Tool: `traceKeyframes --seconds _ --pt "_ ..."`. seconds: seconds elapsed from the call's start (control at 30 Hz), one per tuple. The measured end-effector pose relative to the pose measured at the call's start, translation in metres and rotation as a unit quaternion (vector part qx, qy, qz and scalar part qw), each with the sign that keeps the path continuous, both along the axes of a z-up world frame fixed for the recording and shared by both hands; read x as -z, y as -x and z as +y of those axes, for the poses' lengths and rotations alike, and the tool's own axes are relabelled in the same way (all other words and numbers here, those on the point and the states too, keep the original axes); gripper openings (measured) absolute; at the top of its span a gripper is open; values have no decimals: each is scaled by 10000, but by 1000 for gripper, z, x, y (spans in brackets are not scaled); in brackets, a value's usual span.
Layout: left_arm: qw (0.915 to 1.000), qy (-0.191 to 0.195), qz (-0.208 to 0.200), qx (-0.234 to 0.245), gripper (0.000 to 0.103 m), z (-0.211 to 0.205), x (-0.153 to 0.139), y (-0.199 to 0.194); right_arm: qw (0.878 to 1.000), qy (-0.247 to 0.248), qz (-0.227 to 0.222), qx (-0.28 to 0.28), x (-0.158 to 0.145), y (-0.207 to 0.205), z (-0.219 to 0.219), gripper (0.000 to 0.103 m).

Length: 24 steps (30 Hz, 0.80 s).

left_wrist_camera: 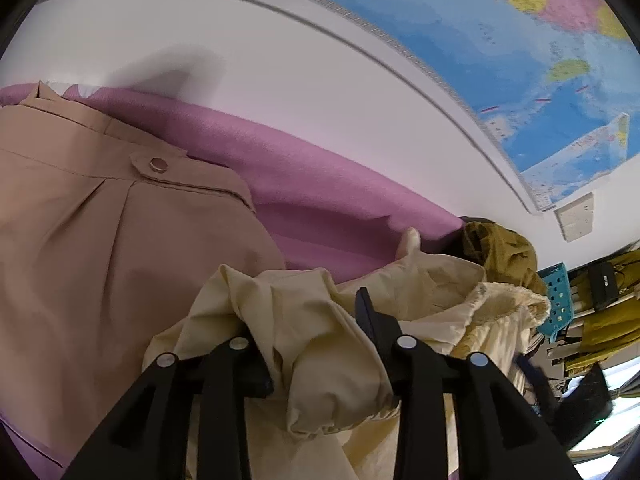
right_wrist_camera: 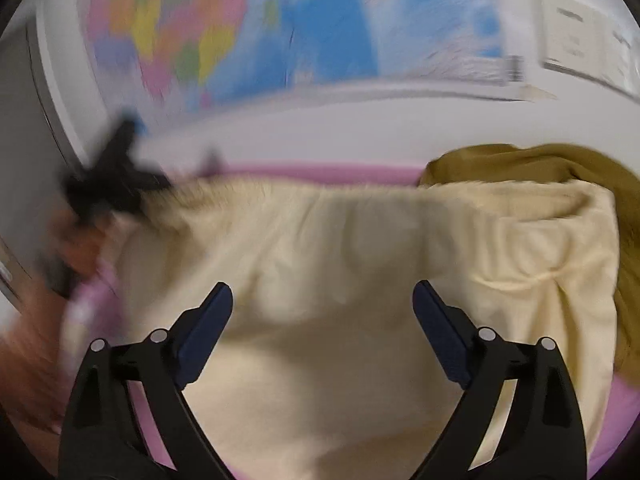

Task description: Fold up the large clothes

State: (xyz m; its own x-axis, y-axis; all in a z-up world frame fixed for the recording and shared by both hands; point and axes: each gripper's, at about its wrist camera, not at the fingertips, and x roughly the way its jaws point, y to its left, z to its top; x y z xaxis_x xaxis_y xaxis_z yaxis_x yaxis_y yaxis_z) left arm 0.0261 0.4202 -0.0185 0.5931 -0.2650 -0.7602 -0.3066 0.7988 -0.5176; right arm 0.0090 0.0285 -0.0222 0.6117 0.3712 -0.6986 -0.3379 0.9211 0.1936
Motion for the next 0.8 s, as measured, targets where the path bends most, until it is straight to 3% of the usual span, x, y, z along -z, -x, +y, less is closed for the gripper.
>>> traceKeyframes --seconds 0.03,0.07,0.13,0.17,0.23,0.37,0.47,0.57,0.67,0.7,0.73,0.8 --pt "10000 -4 -51 30 36 -2 -2 2 9994 347 19 -18 10 -7 11 66" --pt "9999 -3 -118 77 39 -3 -4 6 9987 499 61 -29 19 -12 16 56" --pt "9993 116 -320 184 54 -6 -11 15 9983 559 165 63 29 -20 13 21" --pt "9986 175 -447 238 64 -7 -15 21 9985 513 171 91 31 -23 9 16" --pt "9970 38 -707 313 64 -9 -28 35 9993 270 195 141 29 -27 0 3" --pt "9890 -311 -1307 617 70 -26 -55 62 9990 -95 -204 375 4 -33 -15 2" --pt "9805 -944 -1443 940 70 -57 -60 62 9987 31 -320 394 1 -46 -6 2" --pt "9727 -1478 -1113 1399 70 -90 -38 45 9983 390 12 425 28 -62 8 2" --pt "9672 -2168 -462 1239 65 -100 -3 26 9975 374 334 489 43 -66 2 4" --pt "9673 -2223 -346 1168 56 -96 7 24 9982 216 297 475 39 -61 -3 12" --pt "9677 -2228 -394 1115 53 -92 8 27 9989 54 181 425 30 -49 -12 28" --pt "9708 -2043 -677 1061 52 -82 0 42 9988 -157 -127 450 13 -24 -30 39"
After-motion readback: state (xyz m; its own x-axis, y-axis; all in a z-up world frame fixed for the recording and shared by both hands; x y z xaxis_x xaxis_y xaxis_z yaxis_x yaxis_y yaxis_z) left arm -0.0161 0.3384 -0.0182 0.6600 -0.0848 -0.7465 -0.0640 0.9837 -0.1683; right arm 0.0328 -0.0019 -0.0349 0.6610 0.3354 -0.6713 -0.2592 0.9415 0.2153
